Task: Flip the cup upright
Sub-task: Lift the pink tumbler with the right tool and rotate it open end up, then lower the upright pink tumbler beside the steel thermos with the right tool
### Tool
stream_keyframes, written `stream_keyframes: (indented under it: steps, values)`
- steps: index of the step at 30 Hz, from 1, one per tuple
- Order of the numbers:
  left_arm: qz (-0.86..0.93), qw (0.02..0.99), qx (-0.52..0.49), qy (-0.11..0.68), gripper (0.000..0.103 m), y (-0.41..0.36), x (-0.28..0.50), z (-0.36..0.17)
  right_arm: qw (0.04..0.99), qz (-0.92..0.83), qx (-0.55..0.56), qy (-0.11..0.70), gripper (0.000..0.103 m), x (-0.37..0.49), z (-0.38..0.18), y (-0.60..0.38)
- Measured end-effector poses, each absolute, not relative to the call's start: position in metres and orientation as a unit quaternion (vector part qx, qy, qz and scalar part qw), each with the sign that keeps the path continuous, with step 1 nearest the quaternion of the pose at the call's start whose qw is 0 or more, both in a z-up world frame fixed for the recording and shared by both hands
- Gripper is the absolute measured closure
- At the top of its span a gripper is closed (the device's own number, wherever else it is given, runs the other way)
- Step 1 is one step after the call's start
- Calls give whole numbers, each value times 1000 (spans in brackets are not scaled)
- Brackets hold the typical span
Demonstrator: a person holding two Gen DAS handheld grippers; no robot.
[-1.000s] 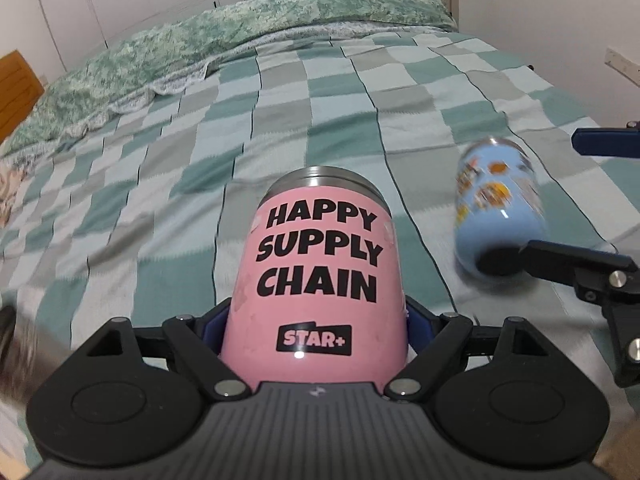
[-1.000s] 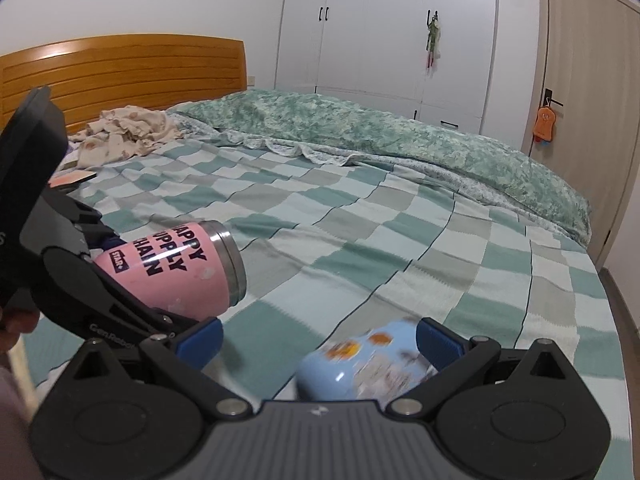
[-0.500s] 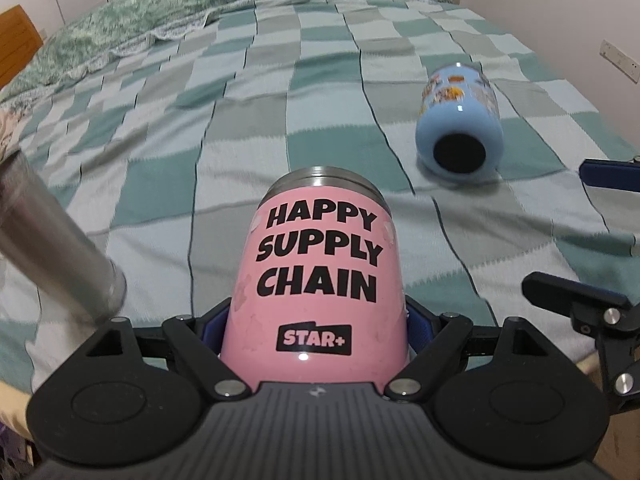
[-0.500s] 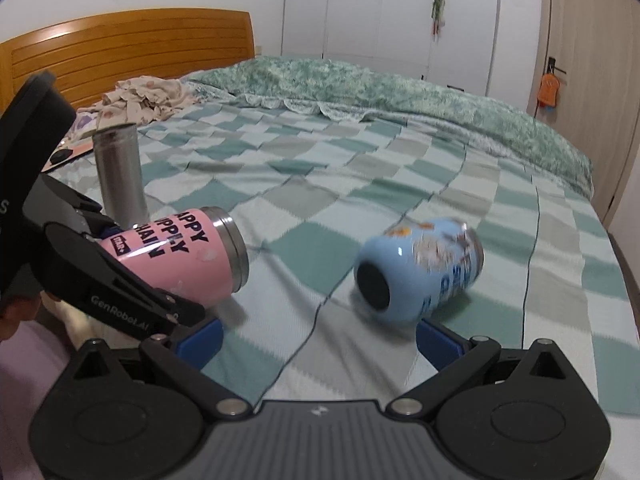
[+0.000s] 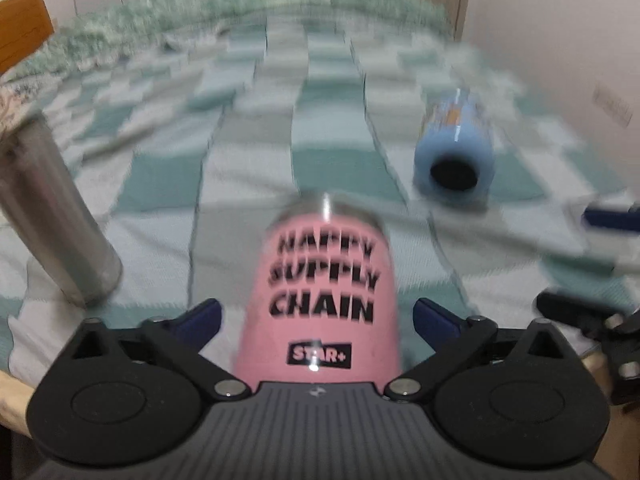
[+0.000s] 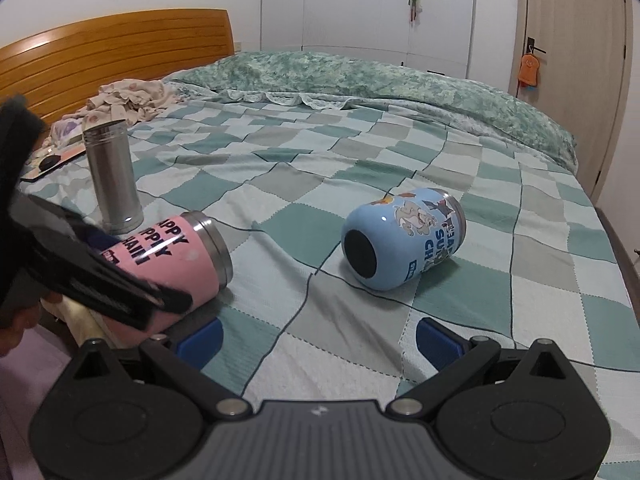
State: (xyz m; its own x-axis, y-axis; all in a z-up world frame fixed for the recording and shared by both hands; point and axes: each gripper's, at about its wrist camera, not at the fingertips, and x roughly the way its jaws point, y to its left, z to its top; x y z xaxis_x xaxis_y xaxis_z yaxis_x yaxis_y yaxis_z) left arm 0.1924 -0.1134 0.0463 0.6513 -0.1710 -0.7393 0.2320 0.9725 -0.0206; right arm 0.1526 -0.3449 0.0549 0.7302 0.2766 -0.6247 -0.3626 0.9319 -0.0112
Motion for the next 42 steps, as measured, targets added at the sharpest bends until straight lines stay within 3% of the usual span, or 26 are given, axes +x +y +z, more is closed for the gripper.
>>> stream_keyframes:
  steps: [9, 22, 35, 42]
  values:
    - [-119, 942, 26, 312, 0, -60, 160, 101, 923, 189, -54, 330, 0, 154, 73, -301]
    - [-78, 944, 8, 321, 0, 50, 165, 67, 901, 144, 64, 405, 0, 198, 55, -229]
    - [-80, 945, 2, 317, 0, 78, 182, 50, 850, 106, 165, 489, 0, 251, 21, -219]
    - [-83, 945, 5, 317, 0, 79, 188, 43, 823, 104, 239, 505, 14, 261, -4, -220]
